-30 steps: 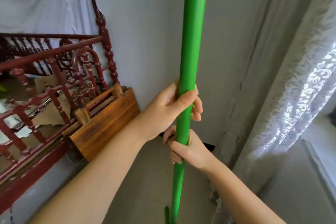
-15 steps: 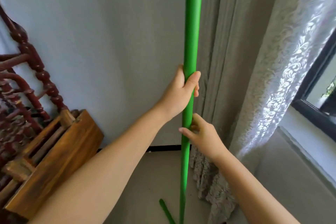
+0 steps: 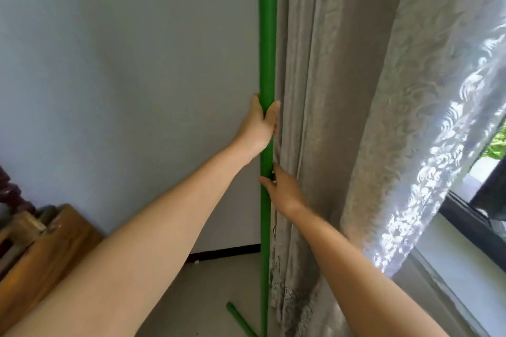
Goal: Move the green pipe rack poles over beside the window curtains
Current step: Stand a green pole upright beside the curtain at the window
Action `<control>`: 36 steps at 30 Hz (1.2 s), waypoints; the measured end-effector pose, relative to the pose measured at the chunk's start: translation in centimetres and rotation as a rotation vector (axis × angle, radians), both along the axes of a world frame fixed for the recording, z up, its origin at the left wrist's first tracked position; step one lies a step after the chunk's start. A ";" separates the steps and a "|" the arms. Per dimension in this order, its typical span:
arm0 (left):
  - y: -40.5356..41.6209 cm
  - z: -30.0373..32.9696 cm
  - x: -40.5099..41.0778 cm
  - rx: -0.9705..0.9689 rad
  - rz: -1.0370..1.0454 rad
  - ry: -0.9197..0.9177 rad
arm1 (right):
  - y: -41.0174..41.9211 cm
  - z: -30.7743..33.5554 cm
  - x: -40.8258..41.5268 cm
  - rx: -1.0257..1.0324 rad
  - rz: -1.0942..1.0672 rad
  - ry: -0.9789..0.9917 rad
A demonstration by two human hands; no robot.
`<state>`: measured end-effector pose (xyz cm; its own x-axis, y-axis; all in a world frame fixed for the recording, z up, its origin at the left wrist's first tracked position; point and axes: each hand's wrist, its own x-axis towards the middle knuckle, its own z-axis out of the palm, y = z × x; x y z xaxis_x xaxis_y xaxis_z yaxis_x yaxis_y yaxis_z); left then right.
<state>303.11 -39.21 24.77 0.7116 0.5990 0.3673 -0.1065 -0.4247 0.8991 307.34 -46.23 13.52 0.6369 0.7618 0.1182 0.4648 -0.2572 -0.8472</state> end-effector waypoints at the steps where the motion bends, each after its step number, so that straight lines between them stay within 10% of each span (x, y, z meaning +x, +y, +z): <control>1: 0.7 0.1 1.2 -0.008 -0.001 0.004 | 0.8 0.0 1.2 -0.002 0.008 -0.016; 36: 21.9 0.3 17.2 0.069 -0.133 0.081 | 21.2 0.5 17.5 -0.025 -0.107 -0.018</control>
